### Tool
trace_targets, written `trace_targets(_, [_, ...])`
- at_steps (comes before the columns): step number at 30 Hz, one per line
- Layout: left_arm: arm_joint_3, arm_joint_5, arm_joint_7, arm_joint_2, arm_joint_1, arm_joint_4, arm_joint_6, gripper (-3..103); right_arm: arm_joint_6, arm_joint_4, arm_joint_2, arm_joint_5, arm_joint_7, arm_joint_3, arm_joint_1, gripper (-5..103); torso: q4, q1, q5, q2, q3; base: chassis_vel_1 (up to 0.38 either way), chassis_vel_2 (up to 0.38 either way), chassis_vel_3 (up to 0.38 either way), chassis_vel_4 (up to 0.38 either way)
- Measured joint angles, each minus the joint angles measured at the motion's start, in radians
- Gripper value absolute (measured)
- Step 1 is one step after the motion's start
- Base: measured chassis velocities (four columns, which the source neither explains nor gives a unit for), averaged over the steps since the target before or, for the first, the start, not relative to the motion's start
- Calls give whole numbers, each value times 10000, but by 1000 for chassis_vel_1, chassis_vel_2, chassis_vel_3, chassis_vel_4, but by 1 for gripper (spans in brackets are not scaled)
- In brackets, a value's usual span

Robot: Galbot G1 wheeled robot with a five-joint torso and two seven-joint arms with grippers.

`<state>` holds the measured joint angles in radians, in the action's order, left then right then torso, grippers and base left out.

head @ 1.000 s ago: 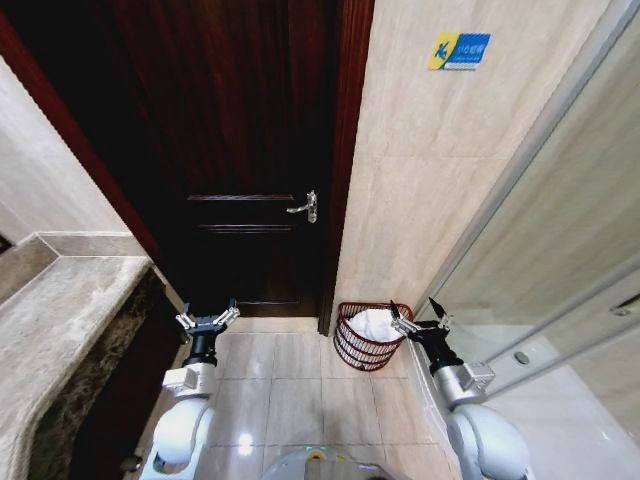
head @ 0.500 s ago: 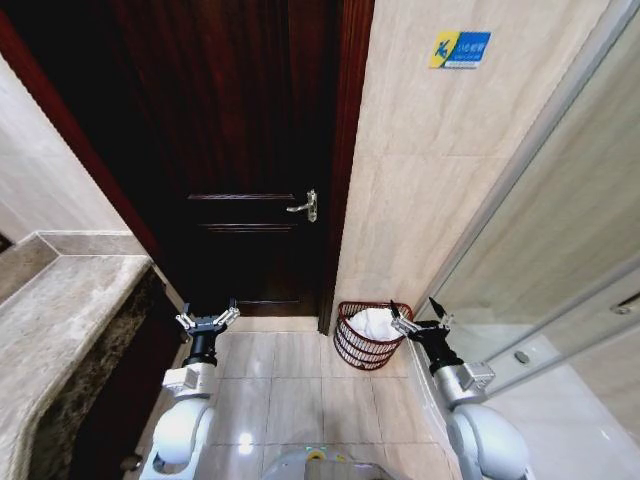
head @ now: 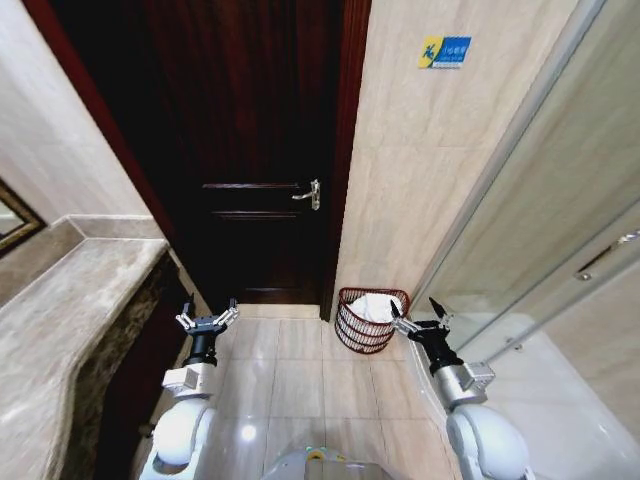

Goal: Discard the used towel into the hamper.

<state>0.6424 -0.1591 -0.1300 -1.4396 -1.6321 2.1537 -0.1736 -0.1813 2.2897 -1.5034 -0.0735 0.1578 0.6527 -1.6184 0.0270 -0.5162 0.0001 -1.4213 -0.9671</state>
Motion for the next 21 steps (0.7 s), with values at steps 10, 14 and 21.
trace_targets(10, [0,0,4,0,4,0,-2,100,0,0,0,-1,0,-1,1,100,1,-1,1,10,4,127,-115,-118,124])
trace_targets(14, [0,-1,5,0,2,0,-2,100,0,0,0,-1,0,0,1,100,1,0,1,13,6,118,-132,-134,132])
trace_targets(21, [0,-1,6,0,0,-1,-3,100,0,1,0,-1,2,-1,-1,100,1,5,0,15,9,131,-127,-137,123])
